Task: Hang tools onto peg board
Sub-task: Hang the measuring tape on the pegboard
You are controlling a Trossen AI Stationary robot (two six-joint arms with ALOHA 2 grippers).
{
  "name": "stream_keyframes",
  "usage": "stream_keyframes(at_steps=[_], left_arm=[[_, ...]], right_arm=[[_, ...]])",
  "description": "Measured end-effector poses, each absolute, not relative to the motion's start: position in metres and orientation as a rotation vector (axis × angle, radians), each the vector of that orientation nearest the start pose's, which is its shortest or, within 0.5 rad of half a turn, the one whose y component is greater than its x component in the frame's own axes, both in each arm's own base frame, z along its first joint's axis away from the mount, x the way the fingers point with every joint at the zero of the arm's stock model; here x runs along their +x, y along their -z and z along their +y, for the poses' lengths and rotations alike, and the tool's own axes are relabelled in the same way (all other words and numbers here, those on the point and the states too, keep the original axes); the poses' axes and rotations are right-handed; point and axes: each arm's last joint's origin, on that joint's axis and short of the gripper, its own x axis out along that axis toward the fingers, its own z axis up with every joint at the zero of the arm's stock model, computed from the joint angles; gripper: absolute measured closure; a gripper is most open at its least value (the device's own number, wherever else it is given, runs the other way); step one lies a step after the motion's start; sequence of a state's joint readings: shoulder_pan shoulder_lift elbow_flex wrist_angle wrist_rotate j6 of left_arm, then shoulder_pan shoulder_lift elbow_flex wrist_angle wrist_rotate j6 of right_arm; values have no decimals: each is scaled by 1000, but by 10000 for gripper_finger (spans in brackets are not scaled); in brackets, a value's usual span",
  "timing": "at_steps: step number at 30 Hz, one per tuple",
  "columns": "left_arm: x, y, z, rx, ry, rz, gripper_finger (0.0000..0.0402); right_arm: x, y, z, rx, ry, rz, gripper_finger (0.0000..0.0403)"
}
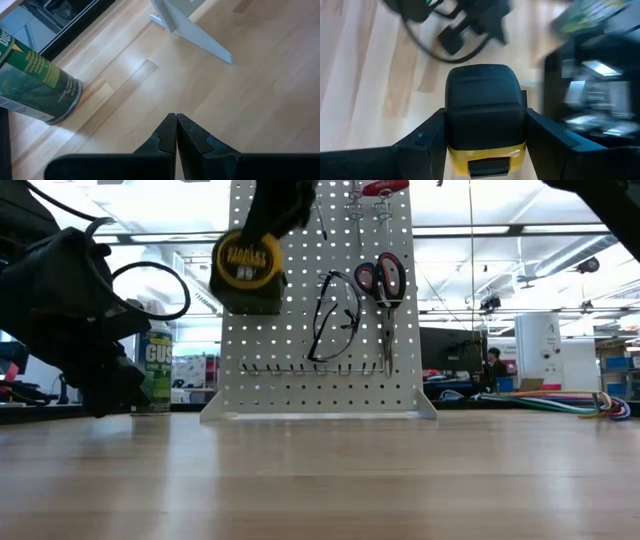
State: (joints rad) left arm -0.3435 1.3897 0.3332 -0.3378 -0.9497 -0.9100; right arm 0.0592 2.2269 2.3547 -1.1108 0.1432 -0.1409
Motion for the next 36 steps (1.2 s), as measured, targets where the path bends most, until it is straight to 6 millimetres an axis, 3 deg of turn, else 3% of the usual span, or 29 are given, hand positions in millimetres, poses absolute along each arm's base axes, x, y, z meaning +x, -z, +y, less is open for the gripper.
stream_keyframes(at_steps=[5,12,25,36], left_arm=[[161,-96,-33,22,-900,755,401],[165,-97,-34,-9,-882,730,401],[166,-97,-35,-38,-865,733,401],[167,-97,-36,-57,-853,734,401]], right_arm=[[462,-347,18,-280,43,895,207],[459,-365,14,-332,27,804,207],[464,-358,-12,-270,7,815,206],[479,-328,-18,-227,3,886,206]])
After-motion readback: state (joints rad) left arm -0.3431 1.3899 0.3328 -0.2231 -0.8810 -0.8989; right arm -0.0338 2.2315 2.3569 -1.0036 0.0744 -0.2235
